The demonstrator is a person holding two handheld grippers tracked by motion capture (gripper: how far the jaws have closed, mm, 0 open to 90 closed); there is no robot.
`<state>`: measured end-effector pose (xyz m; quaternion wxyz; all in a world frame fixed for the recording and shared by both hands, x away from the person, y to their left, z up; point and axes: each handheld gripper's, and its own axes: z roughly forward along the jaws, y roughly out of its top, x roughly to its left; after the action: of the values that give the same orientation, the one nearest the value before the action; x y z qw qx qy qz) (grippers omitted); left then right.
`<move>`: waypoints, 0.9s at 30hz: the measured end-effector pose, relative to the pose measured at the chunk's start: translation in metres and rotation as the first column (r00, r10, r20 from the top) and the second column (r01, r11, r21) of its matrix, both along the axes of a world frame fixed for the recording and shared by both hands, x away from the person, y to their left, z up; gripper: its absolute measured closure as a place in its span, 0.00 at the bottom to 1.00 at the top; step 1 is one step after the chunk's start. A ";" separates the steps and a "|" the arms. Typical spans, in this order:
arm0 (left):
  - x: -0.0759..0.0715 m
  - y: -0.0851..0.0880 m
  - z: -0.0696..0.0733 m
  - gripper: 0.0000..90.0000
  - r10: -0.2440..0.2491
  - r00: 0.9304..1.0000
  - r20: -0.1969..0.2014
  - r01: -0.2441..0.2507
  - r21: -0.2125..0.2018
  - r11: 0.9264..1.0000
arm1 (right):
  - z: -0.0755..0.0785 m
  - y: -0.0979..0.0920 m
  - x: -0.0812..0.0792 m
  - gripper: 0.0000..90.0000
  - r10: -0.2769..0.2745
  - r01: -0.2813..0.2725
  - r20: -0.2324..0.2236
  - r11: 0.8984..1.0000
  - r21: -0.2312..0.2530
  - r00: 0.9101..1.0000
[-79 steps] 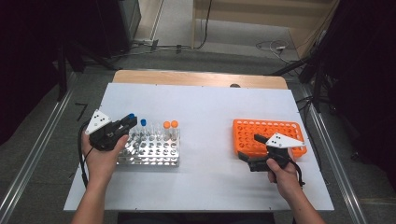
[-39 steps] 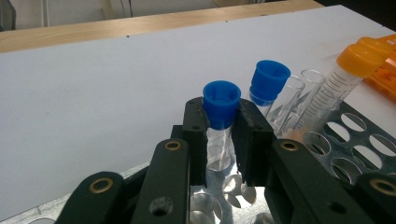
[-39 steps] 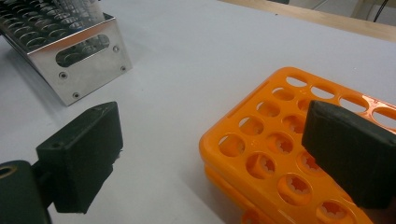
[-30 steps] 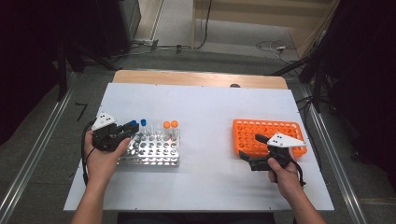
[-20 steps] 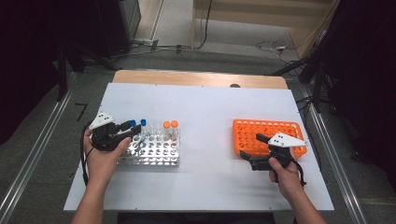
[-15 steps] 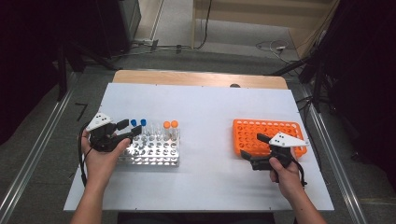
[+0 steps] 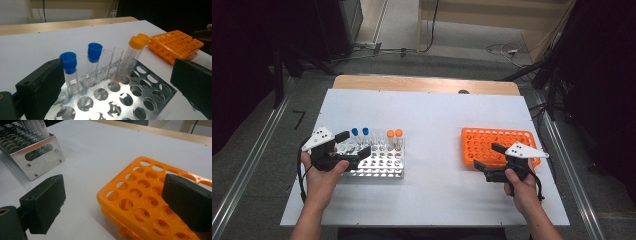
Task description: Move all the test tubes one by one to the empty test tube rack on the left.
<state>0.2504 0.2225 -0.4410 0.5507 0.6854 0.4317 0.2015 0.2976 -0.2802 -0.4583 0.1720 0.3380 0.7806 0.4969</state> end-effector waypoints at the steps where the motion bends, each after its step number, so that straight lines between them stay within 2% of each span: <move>1: -0.002 0.000 0.000 0.00 -0.002 1.000 0.007 0.002 -0.006 1.000 | 0.000 -0.001 0.000 0.04 -0.002 0.002 0.001 1.000 0.001 1.000; 13: -0.031 -0.002 -0.006 0.00 -0.001 0.998 0.060 0.001 -0.007 1.000 | -0.004 -0.024 -0.011 0.04 -0.030 0.030 0.004 1.000 0.008 1.000; 20: -0.044 0.004 -0.012 0.00 0.002 0.998 0.070 -0.002 -0.008 1.000 | -0.006 -0.039 -0.017 0.04 -0.050 0.050 0.015 0.999 0.012 0.999; 23: -0.047 0.007 -0.012 0.00 -0.003 0.998 0.070 0.005 -0.024 1.000 | -0.006 -0.045 -0.020 0.04 -0.058 0.058 0.019 0.998 0.014 0.998; 27: -0.050 0.006 -0.012 0.00 -0.008 0.997 0.074 0.010 -0.017 1.000 | -0.007 -0.054 -0.025 0.04 -0.070 0.070 0.027 0.997 0.018 0.997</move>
<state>0.2003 0.2285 -0.4533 0.5730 0.6747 0.4097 0.2204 0.2724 -0.3344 -0.4651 0.1973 0.3597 0.7616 0.5016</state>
